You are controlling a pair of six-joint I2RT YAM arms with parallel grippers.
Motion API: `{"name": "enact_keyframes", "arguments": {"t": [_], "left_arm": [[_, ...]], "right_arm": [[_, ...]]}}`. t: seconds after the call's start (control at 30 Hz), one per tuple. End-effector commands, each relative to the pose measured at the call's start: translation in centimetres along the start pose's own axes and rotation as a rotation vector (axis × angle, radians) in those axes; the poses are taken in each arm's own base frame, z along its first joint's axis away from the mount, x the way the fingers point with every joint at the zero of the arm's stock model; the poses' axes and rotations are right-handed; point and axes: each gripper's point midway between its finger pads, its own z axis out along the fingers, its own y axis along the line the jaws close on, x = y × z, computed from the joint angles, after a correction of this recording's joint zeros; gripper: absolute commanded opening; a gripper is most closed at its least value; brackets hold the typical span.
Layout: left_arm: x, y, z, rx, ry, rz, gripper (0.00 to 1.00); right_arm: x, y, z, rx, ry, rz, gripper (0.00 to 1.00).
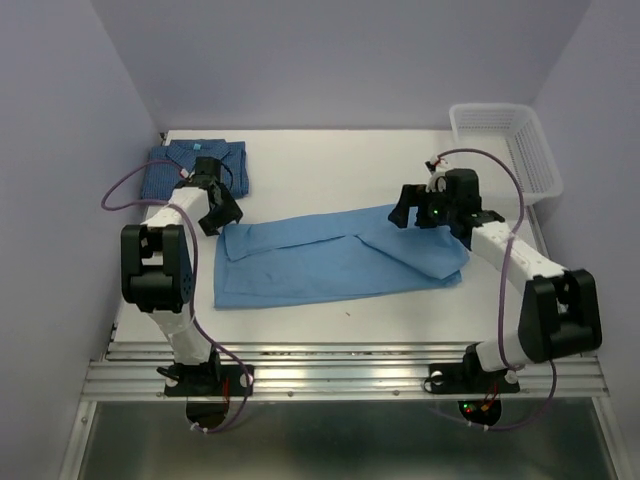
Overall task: Fold and stack the long sleeve shirts
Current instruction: Fold the shirt
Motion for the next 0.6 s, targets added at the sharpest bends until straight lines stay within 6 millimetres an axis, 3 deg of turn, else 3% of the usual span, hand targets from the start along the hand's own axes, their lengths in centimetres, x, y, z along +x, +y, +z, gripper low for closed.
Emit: {"name": "enact_keyframes", "arguments": {"t": [0.0, 0.1, 0.2, 0.23, 0.27, 0.3, 0.57], "left_arm": [[-2.3, -1.7, 0.7, 0.070, -0.032, 0.006, 0.60], [-1.9, -2.0, 1.5, 0.084, -0.013, 0.015, 0.50], [-1.8, -2.3, 2.0, 0.099, -0.011, 0.013, 0.32], [-1.7, -2.1, 2.4, 0.089, -0.004, 0.011, 0.14], [-1.8, -1.9, 2.5, 0.074, -0.006, 0.009, 0.04], [-1.7, -1.6, 2.7, 0.060, 0.000, 0.005, 0.00], [-2.8, 2.3, 3.1, -0.031, -0.011, -0.063, 0.00]], "right_arm": [[-2.1, -0.5, 3.6, 0.045, -0.030, -0.035, 1.00], [1.0, -2.9, 5.9, 0.121, 0.074, 0.016, 1.00], [2.4, -4.8, 6.8, 0.200, 0.105, 0.028, 1.00], [2.7, -5.4, 7.0, 0.223, 0.111, 0.023, 1.00], [3.4, -6.0, 7.5, 0.239, 0.132, 0.030, 1.00], [3.8, -6.3, 7.7, 0.253, 0.139, 0.038, 1.00], [8.2, -10.5, 8.6, 0.449, 0.226, 0.108, 1.00]]}}
